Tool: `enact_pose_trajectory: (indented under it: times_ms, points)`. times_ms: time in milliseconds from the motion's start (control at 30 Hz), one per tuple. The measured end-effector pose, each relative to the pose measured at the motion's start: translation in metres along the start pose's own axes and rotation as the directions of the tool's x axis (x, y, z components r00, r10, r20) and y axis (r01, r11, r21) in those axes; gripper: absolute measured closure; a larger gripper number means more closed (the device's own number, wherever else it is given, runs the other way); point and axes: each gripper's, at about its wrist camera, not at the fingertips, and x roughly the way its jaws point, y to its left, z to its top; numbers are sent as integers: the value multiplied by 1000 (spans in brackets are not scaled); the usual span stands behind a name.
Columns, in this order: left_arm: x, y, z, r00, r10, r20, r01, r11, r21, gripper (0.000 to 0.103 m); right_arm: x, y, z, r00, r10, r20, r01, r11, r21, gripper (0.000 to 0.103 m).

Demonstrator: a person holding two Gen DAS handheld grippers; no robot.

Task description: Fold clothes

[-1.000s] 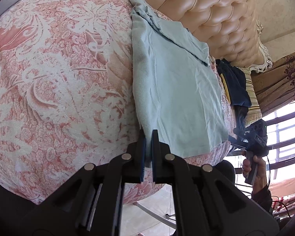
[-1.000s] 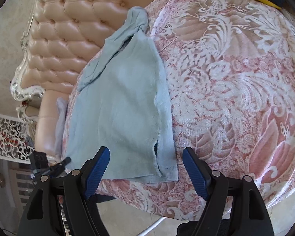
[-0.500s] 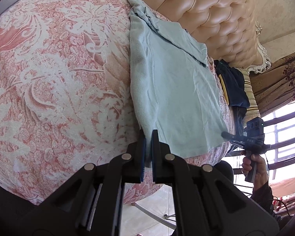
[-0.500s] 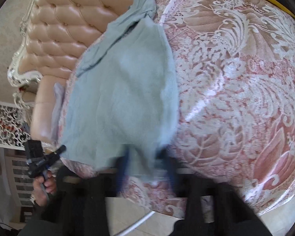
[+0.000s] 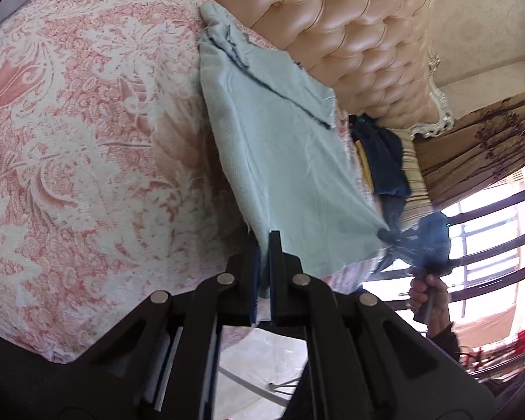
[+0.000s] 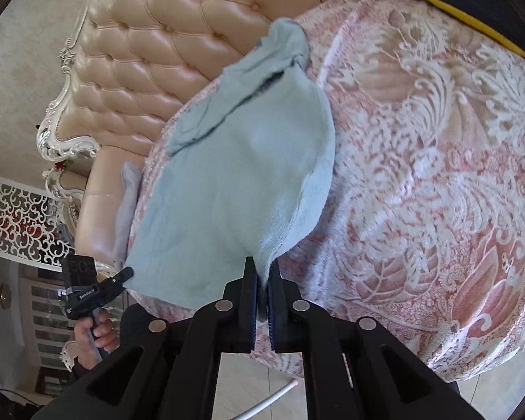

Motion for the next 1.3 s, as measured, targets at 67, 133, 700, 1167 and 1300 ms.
enact_pose_trajectory:
  times_ms: [67,133,700,1167,1300]
  points:
    - [-4,0,2,1000,-25,8,25,1000,-17,98,-3,2,1,1000,13,6,-13,1000,3,99]
    - [-7,1,6,998,-55,16,56,997,-46,98,-6,1,2,1000,29,11,-29,999,15,99]
    - [13,8,162,985,-153,82,169,952,-255,99,3,1,123,972,217,87,-231,950,213,99]
    - [98,45,289,996,-83,40,92,927,-364,99,80,-21,260,981,181,73,-195,929,314,99]
    - [112,61,311,995,-80,53,95,899,-427,99,92,-20,290,982,173,77,-189,930,316,99]
